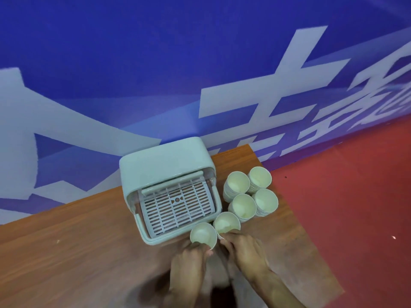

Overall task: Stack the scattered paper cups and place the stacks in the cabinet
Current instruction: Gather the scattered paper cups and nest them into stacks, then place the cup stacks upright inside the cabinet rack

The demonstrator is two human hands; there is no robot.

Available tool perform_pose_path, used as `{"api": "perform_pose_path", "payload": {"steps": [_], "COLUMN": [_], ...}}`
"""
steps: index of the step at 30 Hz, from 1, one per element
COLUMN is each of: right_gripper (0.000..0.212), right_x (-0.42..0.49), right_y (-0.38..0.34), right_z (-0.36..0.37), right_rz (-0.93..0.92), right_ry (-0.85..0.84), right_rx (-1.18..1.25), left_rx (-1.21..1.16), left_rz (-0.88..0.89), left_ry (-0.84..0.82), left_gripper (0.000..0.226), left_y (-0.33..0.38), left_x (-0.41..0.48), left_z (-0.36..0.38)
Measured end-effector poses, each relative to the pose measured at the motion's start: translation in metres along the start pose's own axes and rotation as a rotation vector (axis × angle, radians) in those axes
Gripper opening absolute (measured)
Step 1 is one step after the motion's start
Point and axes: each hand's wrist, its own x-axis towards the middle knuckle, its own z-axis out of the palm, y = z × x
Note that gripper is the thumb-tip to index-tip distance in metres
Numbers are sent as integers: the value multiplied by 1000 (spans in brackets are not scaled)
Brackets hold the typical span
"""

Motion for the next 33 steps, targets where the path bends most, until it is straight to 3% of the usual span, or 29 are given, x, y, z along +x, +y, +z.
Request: {"api": "perform_pose_path", "payload": {"steps": [4, 7, 10, 16, 23, 29, 33], "right_gripper": [13, 33, 13, 16, 13, 11, 18], "right_x": [5, 4, 6, 14, 2, 25, 59], "right_y": [2, 10, 14, 21, 10, -25, -51], "right_z": [6, 14, 9, 13, -13, -41, -50], "right_rz": [0, 0, -90, -268, -396, -529, -519], "right_ry": [-99, -108, -22, 123, 168, 213, 196], "right_rx": [-221, -313, -300, -187, -170, -181, -267], "left_rx": [180, 252, 263, 303, 317, 338, 397], "left_rz": [101, 84, 98, 119, 31, -24, -64], "left_ry": [-81, -130, -152, -70, -30, 101, 148], "left_gripper": [42, 49, 47, 38, 23, 25, 29], "left_y": [-8, -23, -27, -25, -15, -10, -23], "left_x": [1, 1, 1, -6, -32, -15, 6], "left_z": [9, 16, 16, 11, -31, -72, -92]}}
